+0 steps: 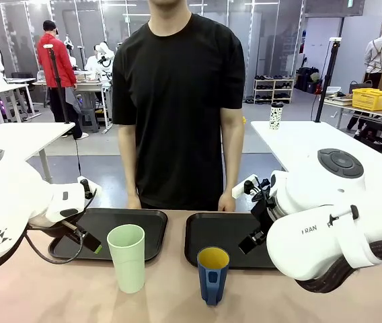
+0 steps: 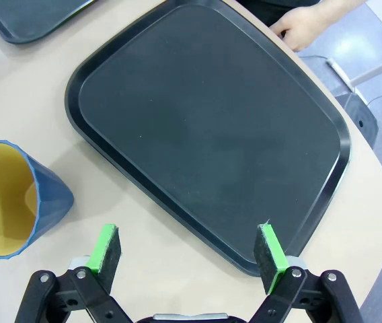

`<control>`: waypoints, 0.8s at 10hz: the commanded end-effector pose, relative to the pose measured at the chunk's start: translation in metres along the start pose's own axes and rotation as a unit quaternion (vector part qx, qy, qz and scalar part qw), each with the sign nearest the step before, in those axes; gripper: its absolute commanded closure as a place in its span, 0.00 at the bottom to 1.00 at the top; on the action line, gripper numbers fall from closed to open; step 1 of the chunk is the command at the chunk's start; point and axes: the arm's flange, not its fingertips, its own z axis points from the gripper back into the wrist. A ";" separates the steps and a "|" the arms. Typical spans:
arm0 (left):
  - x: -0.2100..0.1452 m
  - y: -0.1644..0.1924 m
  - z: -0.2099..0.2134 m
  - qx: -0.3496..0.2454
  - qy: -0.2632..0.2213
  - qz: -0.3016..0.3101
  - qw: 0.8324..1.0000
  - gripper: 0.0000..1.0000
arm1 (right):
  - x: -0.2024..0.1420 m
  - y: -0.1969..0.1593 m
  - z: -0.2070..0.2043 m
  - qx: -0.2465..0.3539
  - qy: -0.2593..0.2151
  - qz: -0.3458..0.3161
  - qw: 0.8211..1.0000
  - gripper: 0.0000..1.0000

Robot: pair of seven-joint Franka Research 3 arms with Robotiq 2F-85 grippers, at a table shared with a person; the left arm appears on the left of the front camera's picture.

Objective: Sort and store the cups by type.
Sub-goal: Pick up the Reusable plastic cup.

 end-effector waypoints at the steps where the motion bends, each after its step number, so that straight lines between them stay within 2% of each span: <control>1: 0.000 0.000 0.000 0.000 0.000 0.000 1.000 0.00 | 0.000 0.000 0.000 0.000 0.000 -0.001 1.000 0.00; 3: 0.000 0.000 0.000 0.000 0.000 0.000 1.000 0.00 | 0.000 0.000 0.000 0.000 0.000 0.000 1.000 0.00; 4: 0.003 -0.001 0.015 0.030 0.000 -0.005 1.000 0.00 | 0.006 0.004 0.017 -0.008 -0.004 0.011 1.000 0.00; 8: 0.013 -0.017 0.088 0.065 -0.086 -0.025 0.994 0.00 | 0.037 0.025 0.097 -0.051 -0.029 0.031 0.998 0.00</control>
